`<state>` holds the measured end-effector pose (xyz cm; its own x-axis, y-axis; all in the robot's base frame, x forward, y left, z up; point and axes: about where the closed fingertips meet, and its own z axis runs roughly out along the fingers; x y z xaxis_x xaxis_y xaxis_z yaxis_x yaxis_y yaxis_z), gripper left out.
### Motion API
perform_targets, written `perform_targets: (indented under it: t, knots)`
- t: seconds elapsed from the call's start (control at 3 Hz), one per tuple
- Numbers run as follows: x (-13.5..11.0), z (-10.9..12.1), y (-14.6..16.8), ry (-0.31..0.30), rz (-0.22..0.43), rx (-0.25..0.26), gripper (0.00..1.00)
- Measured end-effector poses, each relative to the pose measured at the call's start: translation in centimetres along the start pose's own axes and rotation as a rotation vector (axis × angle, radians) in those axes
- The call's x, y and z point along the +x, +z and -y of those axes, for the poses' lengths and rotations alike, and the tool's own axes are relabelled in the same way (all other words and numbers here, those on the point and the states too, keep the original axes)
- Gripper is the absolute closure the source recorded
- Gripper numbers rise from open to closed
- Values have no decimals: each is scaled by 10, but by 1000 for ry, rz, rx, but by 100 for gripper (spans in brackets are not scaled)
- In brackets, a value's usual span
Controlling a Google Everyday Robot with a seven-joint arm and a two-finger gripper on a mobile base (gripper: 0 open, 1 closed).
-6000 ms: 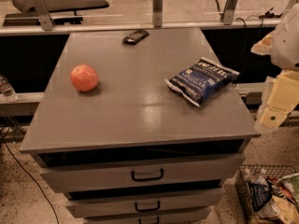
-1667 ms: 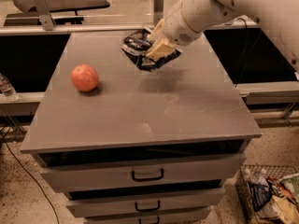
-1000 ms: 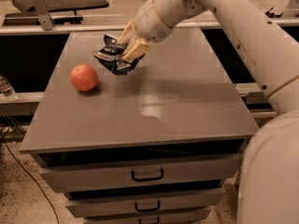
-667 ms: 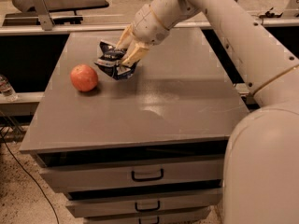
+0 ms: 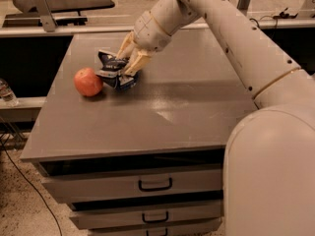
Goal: Move blue chip bag near apple
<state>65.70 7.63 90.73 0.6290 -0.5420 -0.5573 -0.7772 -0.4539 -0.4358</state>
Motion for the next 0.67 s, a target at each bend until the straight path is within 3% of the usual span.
perform_targets:
  t: [0.33, 0.67]
  knots:
    - [-5, -3, 10, 4, 6, -16, 28]
    - [-5, -4, 7, 7, -2, -11, 4]
